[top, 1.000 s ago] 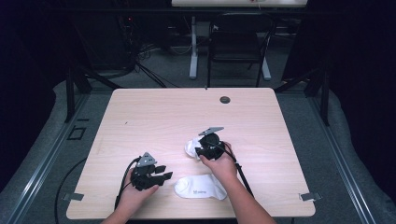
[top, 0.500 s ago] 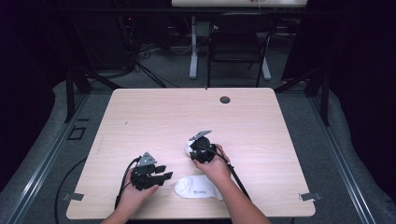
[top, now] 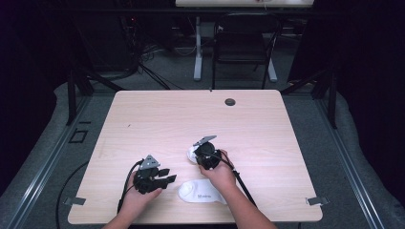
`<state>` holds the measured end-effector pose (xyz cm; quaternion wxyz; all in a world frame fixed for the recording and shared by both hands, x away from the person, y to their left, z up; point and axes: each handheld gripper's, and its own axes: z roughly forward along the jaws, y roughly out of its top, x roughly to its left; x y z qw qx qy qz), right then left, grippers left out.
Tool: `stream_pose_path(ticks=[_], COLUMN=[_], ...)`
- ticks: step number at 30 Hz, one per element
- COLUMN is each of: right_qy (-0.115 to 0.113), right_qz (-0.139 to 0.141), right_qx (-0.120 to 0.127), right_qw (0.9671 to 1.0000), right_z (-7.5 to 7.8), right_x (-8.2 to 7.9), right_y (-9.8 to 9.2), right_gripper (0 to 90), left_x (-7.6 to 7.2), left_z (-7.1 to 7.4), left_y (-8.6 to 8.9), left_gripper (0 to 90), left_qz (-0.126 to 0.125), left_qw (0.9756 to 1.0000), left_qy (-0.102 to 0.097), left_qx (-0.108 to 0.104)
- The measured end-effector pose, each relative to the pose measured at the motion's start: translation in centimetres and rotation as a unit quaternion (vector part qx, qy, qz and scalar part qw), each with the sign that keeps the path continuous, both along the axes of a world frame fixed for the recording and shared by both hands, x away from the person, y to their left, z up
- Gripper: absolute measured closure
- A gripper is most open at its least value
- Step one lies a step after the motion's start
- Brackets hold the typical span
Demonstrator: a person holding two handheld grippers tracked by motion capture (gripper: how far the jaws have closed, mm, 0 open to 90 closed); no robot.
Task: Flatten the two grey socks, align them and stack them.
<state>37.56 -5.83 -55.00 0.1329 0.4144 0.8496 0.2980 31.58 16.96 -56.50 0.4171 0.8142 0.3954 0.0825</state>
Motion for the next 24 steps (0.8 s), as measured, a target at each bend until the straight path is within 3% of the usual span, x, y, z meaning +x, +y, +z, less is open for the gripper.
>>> stream_pose_path(ticks=[5, 8, 9, 16, 24], right_qy=[0.005, 0.003, 0.012, 0.010, 0.005], right_qz=[-0.010, -0.020, -0.014, -0.025, -0.033], right_qx=[0.028, 0.056, 0.049, 0.071, 0.080], right_qw=[0.9995, 0.9982, 0.9986, 0.9971, 0.9962], right_z=[0.4, 0.5, 0.7, 1.0, 1.5], right_x=[-0.2, -0.3, -0.2, -0.3, -0.3], right_y=[-0.3, -0.5, -0.7, -1.1, -1.7], right_gripper=[88.0, 88.1, 88.1, 88.1, 88.1], left_x=[1.0, 1.5, 1.8, 3.5, 5.4], left_z=[0.5, 0.9, 1.0, 1.3, 1.4], left_y=[-0.3, -1.0, -1.2, -3.5, -5.0], left_gripper=[66.6, 71.8, 74.5, 85.6, 89.8], left_qz=[0.013, 0.017, 0.013, 0.006, 0.009], left_qw=[0.9998, 0.9997, 0.9998, 0.9994, 0.9994], left_qy=[-0.003, -0.010, -0.015, -0.024, -0.018], left_qx=[-0.015, -0.013, -0.005, 0.025, 0.027])
